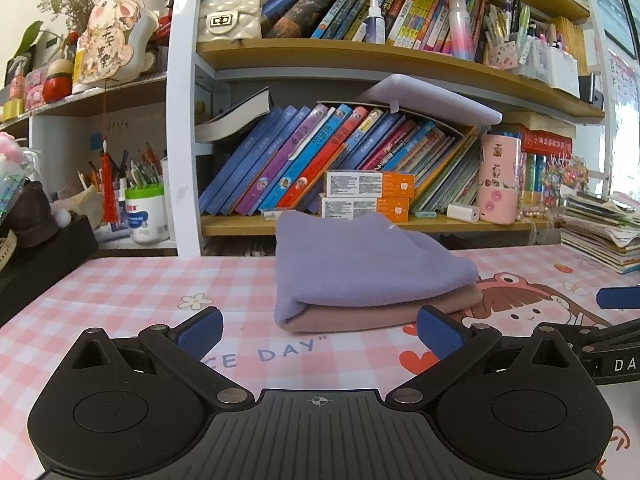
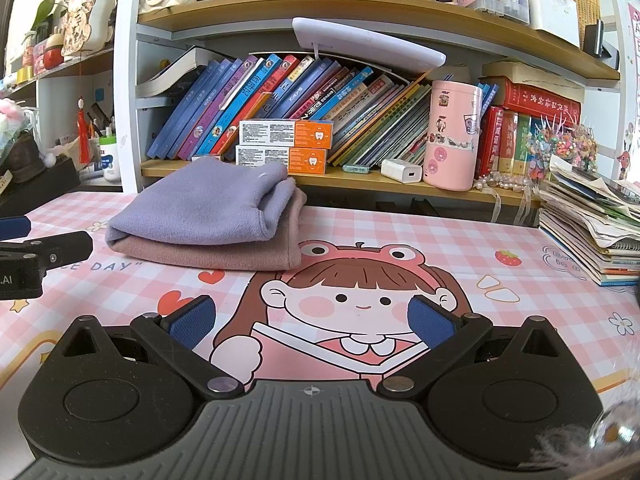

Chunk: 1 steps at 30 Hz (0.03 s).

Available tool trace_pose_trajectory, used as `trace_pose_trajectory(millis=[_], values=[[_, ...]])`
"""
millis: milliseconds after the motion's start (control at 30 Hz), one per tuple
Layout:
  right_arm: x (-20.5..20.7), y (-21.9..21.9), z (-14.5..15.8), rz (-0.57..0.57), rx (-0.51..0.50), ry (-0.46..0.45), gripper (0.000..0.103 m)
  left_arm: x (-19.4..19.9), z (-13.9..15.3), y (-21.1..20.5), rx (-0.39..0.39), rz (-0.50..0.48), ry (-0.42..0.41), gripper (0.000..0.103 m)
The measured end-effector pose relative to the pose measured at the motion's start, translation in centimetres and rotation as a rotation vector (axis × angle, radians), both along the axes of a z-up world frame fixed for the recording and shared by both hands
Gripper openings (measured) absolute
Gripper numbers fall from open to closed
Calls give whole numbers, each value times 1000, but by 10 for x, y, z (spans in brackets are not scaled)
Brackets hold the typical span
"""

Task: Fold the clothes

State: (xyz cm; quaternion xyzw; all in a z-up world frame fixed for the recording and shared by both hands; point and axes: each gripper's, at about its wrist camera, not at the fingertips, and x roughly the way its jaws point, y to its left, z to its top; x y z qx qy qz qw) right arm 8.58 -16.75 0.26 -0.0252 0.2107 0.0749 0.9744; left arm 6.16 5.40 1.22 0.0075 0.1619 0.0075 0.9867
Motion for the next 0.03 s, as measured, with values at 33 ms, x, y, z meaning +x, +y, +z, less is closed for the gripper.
trace_pose_trajectory(millis=[33], values=[[0,0,0,0,0,0,103,0,0,0,3,0,1,103]])
